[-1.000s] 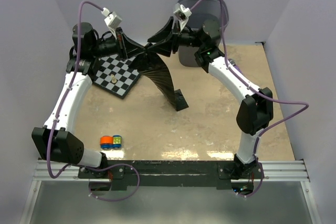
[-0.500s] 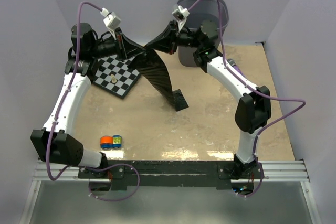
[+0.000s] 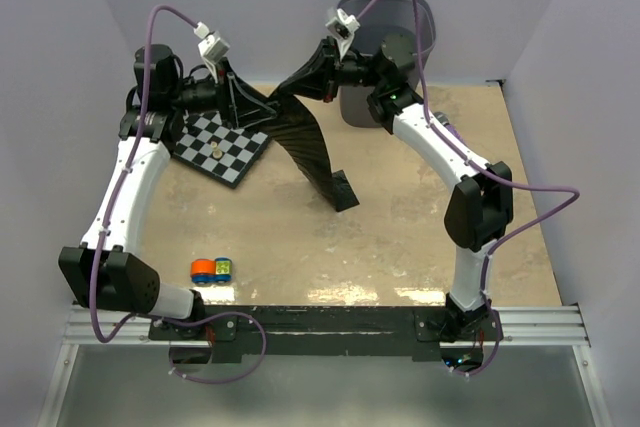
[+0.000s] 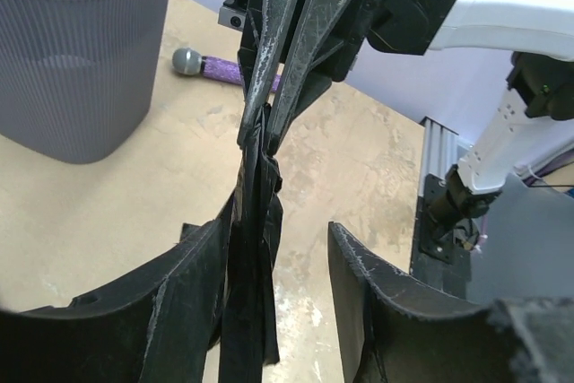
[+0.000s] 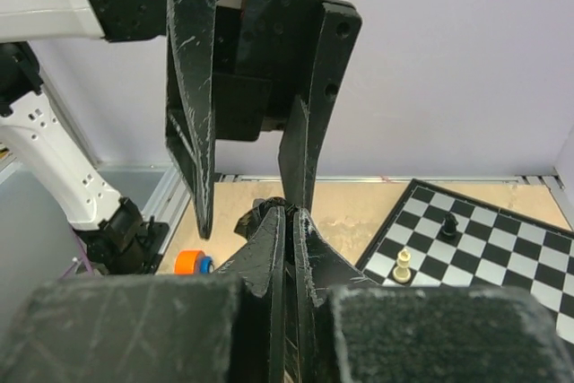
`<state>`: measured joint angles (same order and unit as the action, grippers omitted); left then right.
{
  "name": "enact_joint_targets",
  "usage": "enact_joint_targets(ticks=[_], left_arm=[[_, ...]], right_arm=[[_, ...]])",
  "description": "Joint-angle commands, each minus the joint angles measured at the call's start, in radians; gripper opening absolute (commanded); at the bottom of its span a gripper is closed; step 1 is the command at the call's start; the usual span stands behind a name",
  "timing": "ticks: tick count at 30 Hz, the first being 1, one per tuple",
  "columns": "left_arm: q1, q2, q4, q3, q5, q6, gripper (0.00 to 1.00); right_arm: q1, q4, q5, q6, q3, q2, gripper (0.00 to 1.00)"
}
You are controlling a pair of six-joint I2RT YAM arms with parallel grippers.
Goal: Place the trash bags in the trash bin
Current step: Tear the trash bag at the center of the board.
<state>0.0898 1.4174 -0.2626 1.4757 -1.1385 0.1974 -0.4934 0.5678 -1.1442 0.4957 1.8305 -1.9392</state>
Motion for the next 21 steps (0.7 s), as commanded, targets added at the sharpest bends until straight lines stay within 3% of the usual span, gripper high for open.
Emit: enact_joint_targets(ticks=[1, 10, 21], left_arm=[[-0.036, 0.011, -0.03, 0.069, -0.127, 0.007, 0.56], [-0.045, 0.043, -0.078, 0.083, -0.164, -0.036, 0.54], [-0.039, 0.069, -0.089, 0.08, -0.195, -0.067, 0.47]], right_arm=[[0.007, 0.024, -0.063, -0.017, 0.042, 0.002, 0.0], [0.01, 0.233, -0.167, 0.131, 0.013, -0.003, 0.0], [0.01, 0.242, -0.167, 0.144, 0.023, -0.014, 0.0]])
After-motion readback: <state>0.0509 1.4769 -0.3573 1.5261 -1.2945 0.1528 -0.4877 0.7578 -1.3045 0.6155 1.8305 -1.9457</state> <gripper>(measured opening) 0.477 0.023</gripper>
